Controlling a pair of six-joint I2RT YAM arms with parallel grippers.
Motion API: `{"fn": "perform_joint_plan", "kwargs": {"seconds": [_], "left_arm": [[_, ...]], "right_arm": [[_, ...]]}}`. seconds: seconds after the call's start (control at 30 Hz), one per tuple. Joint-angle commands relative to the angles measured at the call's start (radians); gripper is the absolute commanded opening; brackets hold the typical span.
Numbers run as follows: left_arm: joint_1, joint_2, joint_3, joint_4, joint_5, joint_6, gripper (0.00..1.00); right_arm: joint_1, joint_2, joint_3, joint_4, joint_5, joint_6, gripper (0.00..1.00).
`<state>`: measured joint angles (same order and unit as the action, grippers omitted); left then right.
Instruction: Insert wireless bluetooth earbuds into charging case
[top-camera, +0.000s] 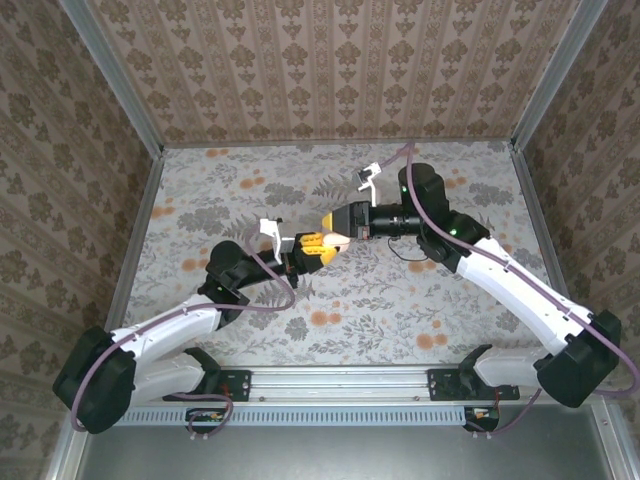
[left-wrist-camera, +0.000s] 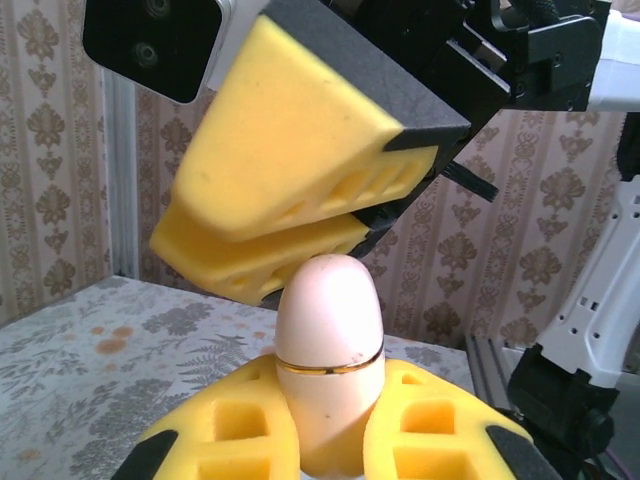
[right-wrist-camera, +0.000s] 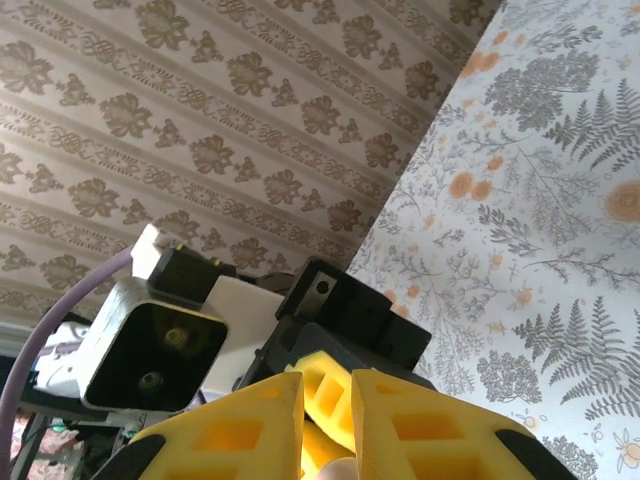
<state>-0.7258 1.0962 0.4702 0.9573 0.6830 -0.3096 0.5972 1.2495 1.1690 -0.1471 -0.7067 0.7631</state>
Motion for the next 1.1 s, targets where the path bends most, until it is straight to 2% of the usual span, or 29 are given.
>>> {"fn": "perform_joint_plan", "kwargs": {"seconds": [0.0,0.13,0.3,0.37,0.5,0.63,0.7,0.87,1.07], "left_arm": [[0.029,0.002,0.025,0.057,-0.072,-0.059,0.00],[0.042,-0.001,0.015,0.025,-0.094,-0.064,0.00],[0.077,-0.007,-0.005,-0.101,-0.178,-0.166,0.00],[0.097,-0.007,0.002,-0.223,-0.207,-0.207,0.01],[0.111,0.013,0.018,-0.444,-0.255,-0.188,0.01],[0.111,0.073,0.067,-0.745,-0.358,-0.175,0.02],[0.111,0.125,0.091,-0.827,-0.355,-0.166,0.04],[0.092,0.295,0.114,-0.810,-0.287,-0.198,0.05],[-0.004,0.462,0.215,-0.804,-0.263,-0.210,0.09]], "right_arm": [[0.020,-0.057,-0.028,-0.041,-0.096,-0.014,0.20],[0.018,-0.094,-0.022,-0.141,-0.017,-0.080,0.24],[-0.026,-0.155,-0.025,-0.339,0.262,-0.174,0.33],[-0.057,-0.182,-0.058,-0.383,0.373,-0.193,0.38],[-0.099,-0.235,-0.138,-0.443,0.560,-0.217,0.44],[-0.127,-0.273,-0.212,-0.460,0.672,-0.244,0.55],[-0.140,-0.283,-0.244,-0.459,0.713,-0.256,0.61],[-0.180,-0.302,-0.314,-0.454,0.816,-0.270,0.73],[-0.252,-0.344,-0.425,-0.393,0.908,-0.284,0.85]]}}
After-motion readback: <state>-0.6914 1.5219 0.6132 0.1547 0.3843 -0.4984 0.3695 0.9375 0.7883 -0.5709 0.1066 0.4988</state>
